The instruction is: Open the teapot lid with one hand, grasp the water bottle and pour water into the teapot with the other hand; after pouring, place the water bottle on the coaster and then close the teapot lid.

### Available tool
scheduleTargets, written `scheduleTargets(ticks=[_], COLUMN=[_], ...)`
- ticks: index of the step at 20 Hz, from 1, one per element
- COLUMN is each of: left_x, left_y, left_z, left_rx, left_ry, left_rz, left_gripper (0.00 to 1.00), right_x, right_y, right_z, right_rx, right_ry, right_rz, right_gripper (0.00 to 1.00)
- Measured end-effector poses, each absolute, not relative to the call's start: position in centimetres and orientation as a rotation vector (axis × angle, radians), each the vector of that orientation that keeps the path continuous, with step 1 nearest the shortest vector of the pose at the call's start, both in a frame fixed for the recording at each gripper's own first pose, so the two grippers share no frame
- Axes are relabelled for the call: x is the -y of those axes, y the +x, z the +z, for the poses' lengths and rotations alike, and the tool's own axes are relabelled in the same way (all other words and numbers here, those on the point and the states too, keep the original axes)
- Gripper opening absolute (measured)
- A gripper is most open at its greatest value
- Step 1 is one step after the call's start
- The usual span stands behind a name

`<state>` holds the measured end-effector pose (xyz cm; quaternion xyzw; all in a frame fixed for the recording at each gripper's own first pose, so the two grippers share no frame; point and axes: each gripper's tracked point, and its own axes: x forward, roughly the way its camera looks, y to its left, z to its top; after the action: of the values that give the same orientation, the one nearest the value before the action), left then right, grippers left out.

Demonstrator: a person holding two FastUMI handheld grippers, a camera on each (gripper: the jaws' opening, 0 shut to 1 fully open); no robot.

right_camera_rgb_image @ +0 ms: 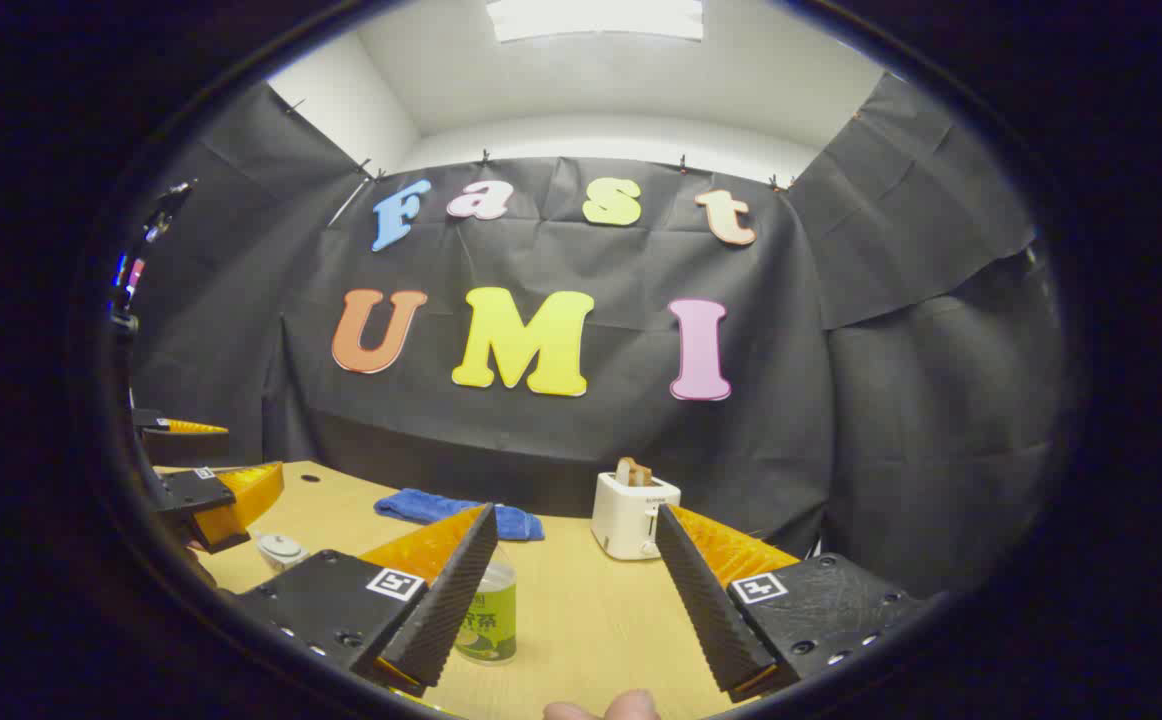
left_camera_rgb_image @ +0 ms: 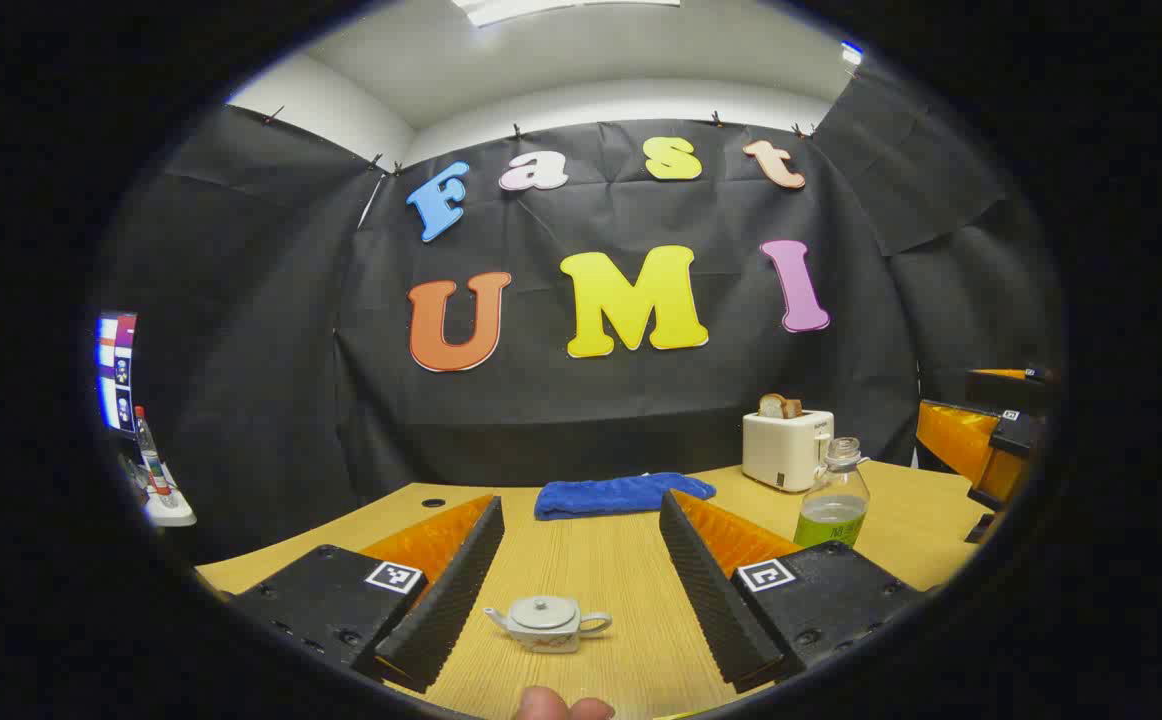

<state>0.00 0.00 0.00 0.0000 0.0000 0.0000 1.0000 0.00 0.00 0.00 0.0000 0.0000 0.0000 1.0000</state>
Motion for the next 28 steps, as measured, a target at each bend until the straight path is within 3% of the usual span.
scheduleTargets(ticks=[3,8,12,19,28], left_x=[0.3,0.8,0.8,1.1,-1.9], left_y=[0.2,0.3,0.5,1.2,2.8], left_z=[-0.2,-0.9,-1.2,-3.0,-8.4], left_rx=[0.0,-0.018,-0.022,-0.055,-0.211], left_ry=[-0.001,0.01,0.013,0.032,0.012], left_rz=[-0.012,-0.023,-0.024,0.002,0.088], left_gripper=[0.98,0.98,0.99,0.99,0.99], right_x=[0.8,1.6,0.7,1.5,5.7], right_y=[-0.2,0.0,0.2,1.7,3.9], right_z=[0.3,-0.4,-0.7,-4.0,-7.2], right_rx=[0.003,-0.025,-0.023,-0.075,-0.124], right_ry=[0.012,0.038,0.019,0.045,0.069], right_rz=[-0.019,-0.032,-0.012,0.037,0.007], right_gripper=[0.99,0.95,0.99,0.95,0.95])
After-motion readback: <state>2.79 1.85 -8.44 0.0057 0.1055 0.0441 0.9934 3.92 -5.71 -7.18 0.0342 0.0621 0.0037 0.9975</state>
